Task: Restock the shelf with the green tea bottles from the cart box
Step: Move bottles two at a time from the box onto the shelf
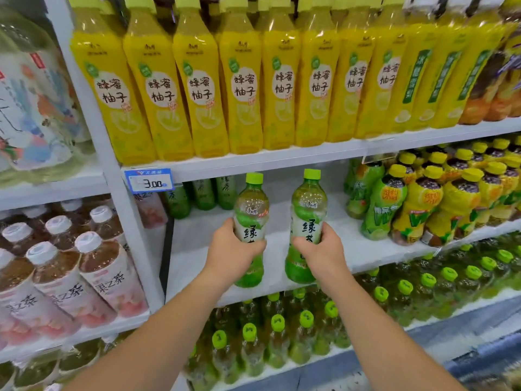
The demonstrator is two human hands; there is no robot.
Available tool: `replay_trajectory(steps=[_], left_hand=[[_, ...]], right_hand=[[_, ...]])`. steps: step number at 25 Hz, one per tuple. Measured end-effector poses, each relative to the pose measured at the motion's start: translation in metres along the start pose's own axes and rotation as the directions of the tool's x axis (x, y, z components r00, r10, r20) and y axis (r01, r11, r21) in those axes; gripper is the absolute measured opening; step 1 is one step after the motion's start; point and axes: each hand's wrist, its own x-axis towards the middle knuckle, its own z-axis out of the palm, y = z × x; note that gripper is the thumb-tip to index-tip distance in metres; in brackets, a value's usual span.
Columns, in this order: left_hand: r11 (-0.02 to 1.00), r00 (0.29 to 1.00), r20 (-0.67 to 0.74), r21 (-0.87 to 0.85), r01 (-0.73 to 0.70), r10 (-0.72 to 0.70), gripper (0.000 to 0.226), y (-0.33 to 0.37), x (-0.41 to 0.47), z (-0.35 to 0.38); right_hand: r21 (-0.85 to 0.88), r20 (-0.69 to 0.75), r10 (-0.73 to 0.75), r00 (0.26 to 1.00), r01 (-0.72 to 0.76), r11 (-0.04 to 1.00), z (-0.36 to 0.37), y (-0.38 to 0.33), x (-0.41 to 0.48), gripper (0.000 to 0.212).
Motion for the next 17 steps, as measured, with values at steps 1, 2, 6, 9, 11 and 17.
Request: replay_trajectory(steps=[1, 2, 6, 9, 11, 17], left_hand=[[0.999, 0.999, -0.02, -0.02, -0.027, 0.026, 0.036, -0.008, 0.006, 0.006], [0.998, 0.998, -0.048, -0.041, -0.054, 0.052, 0.036, -0.017, 0.011, 0.013], [0.977, 0.974, -0.151, -0.102, -0.185, 0.169, 0.038, -0.045, 0.032, 0.034], [0.959, 0.947, -0.231, -0.12, -0.255, 0.223, 0.036, -0.062, 0.042, 0.043], [0.941, 0.934, -0.258, -0.167, -0.295, 0.247, 0.035, -0.07, 0.048, 0.047], [0.954, 0.954, -0.045, -0.03, -0.297, 0.296, 0.065, -0.091, 0.06, 0.044]], right_hand=[[-0.011, 0.002, -0.034, 0.999, 0.034, 0.999, 0.003, 0.006, 0.009, 0.027], [-0.028, 0.003, -0.073, 0.997, 0.073, 0.997, 0.005, 0.012, 0.016, 0.028], [-0.073, -0.006, -0.233, 0.973, 0.231, 0.97, 0.016, 0.037, 0.041, 0.03], [-0.036, -0.021, -0.277, 0.961, 0.277, 0.96, 0.025, 0.053, 0.054, 0.031], [-0.025, -0.009, -0.296, 0.955, 0.296, 0.955, 0.03, 0.06, 0.062, 0.033], [-0.159, 0.155, -0.363, 0.919, 0.386, 0.909, 0.015, 0.08, 0.064, 0.036]])
